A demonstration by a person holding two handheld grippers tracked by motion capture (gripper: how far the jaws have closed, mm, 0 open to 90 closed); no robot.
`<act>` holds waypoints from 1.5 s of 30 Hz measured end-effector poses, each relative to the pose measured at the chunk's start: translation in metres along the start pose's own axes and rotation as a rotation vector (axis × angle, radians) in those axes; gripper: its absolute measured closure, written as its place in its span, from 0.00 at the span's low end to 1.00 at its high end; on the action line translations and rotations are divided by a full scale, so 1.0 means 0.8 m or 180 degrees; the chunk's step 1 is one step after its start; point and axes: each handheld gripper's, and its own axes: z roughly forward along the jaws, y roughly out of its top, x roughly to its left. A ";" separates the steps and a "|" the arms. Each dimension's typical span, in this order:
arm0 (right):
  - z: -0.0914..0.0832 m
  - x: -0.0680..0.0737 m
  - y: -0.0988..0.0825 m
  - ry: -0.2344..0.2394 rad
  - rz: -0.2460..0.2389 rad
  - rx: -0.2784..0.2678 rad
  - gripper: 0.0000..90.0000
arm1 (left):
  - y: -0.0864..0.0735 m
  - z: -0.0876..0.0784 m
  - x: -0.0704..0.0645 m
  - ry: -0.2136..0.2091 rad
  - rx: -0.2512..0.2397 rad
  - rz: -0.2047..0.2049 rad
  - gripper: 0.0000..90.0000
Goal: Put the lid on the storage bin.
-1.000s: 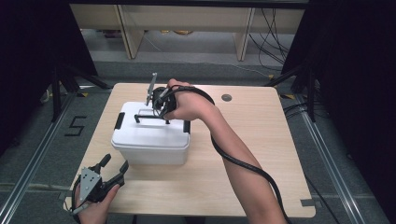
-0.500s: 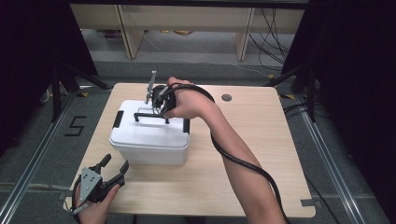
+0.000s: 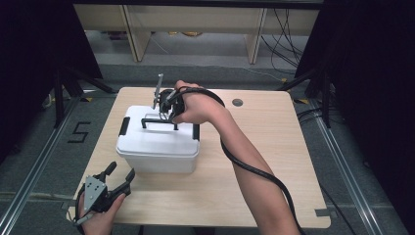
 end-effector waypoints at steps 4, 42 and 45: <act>-0.002 -0.002 0.000 -0.0025 0.0001 -0.0009 0.95 | 0.000 0.000 0.000 -0.0005 -0.0001 0.0001 0.34; 0.003 -0.007 0.019 0.0027 0.0027 0.0078 0.95 | 0.000 0.001 0.000 -0.0014 0.0009 -0.0008 0.34; 0.006 -0.006 0.019 0.0046 0.0052 0.0100 0.95 | -0.001 0.001 0.000 -0.0039 -0.0026 -0.0010 0.34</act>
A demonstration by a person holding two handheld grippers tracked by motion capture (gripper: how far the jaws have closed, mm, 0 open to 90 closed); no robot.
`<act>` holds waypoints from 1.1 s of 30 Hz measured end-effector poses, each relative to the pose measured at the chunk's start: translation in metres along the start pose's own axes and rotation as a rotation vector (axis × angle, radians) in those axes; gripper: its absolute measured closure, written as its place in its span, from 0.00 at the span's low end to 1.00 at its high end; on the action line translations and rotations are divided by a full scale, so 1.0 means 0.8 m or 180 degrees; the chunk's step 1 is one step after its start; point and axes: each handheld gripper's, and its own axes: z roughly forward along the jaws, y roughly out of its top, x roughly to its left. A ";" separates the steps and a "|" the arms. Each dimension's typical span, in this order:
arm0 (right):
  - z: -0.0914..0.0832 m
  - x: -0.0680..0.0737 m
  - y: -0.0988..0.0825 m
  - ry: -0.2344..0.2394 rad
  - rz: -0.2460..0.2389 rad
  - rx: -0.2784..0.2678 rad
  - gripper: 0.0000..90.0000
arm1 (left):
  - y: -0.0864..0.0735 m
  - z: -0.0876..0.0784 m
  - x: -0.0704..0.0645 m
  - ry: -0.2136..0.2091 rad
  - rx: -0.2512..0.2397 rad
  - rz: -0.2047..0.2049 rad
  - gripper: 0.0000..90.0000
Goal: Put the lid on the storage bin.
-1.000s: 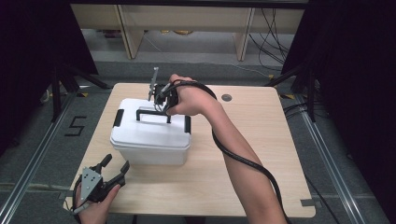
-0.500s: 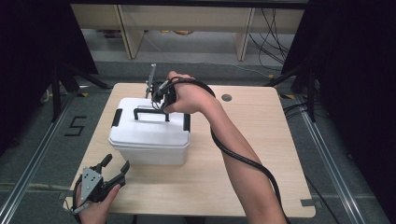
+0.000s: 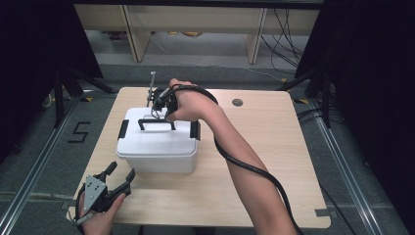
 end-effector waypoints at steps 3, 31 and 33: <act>0.001 -0.003 0.000 -0.0018 0.0006 0.0014 0.95 | 0.001 -0.001 -0.001 0.0011 0.0027 0.0018 0.34; -0.027 0.004 -0.047 -0.0113 0.0298 -0.0717 0.66 | -0.001 -0.005 -0.005 0.0074 0.0004 -0.0010 0.33; -0.031 0.002 -0.060 -0.0081 0.0310 -0.0870 0.65 | -0.001 -0.006 -0.006 0.0083 0.0008 -0.0016 0.33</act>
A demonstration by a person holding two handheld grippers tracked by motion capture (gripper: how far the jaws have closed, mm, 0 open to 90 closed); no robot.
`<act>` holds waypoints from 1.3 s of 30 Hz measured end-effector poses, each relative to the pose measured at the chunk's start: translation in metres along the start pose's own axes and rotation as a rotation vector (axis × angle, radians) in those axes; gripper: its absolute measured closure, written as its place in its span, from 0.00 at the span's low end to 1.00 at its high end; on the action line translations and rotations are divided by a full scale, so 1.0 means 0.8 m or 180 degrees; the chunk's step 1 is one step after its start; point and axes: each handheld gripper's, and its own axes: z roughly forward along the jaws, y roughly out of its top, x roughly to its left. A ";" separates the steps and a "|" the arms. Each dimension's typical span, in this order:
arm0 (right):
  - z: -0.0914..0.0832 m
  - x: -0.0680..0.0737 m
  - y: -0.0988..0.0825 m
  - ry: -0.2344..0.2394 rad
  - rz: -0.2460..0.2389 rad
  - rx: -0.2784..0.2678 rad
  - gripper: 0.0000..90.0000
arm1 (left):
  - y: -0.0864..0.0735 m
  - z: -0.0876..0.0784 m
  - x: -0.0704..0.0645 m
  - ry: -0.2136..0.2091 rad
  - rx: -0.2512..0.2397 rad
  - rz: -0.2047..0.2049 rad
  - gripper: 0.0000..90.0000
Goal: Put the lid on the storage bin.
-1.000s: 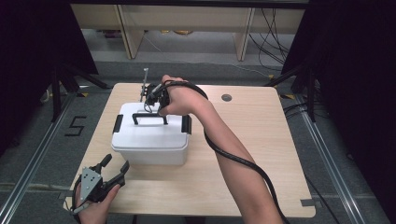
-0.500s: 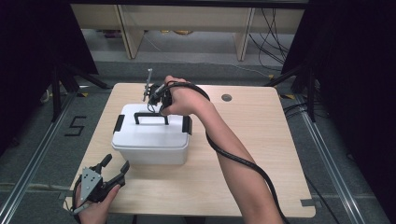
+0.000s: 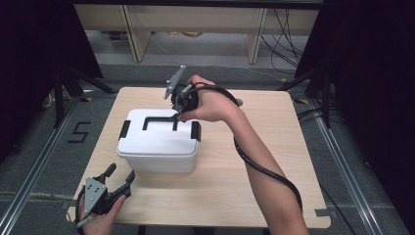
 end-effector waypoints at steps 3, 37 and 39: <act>-0.012 -0.002 -0.019 -0.0079 0.0060 -0.0030 0.65 | 0.000 -0.003 0.000 0.0025 0.0000 -0.0011 0.33; -0.013 0.117 -0.401 -0.1046 0.1580 -0.1111 0.60 | -0.005 0.000 0.002 0.0076 0.0117 -0.0011 0.33; -0.008 0.125 -0.409 -0.1062 0.1659 -0.1210 0.60 | -0.007 0.002 0.001 0.0077 0.0087 -0.0066 0.33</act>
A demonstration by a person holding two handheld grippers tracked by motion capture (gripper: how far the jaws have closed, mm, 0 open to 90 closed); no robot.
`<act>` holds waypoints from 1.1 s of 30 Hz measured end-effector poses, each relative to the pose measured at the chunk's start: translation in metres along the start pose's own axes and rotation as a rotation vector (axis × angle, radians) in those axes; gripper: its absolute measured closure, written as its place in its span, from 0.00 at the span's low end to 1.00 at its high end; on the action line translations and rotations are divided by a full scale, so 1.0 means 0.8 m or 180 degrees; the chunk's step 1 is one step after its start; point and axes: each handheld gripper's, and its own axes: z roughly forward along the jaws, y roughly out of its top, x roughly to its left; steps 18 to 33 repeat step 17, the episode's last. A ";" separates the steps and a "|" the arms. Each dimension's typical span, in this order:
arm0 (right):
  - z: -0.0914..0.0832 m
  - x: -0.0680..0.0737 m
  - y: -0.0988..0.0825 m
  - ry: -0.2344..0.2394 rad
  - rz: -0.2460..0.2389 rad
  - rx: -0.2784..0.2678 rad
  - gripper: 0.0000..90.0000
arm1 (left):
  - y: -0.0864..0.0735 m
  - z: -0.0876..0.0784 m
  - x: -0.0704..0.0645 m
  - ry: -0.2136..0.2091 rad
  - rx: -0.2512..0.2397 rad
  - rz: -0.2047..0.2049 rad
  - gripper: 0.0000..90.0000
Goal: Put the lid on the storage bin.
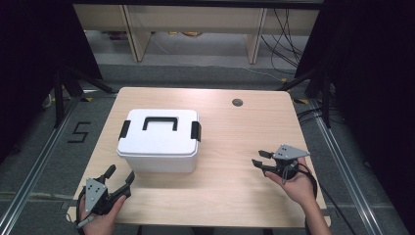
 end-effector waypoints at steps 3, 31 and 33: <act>0.003 0.003 -0.013 -0.0026 -0.0003 -0.0115 0.59 | 0.000 0.000 0.000 -0.0014 -0.0008 0.0006 0.33; 0.009 0.014 -0.028 -0.0050 0.0105 -0.0265 0.59 | 0.005 -0.002 -0.002 -0.0139 -0.0050 0.0013 0.42; 0.009 0.014 -0.028 -0.0050 0.0105 -0.0265 0.59 | 0.005 -0.002 -0.002 -0.0139 -0.0050 0.0013 0.42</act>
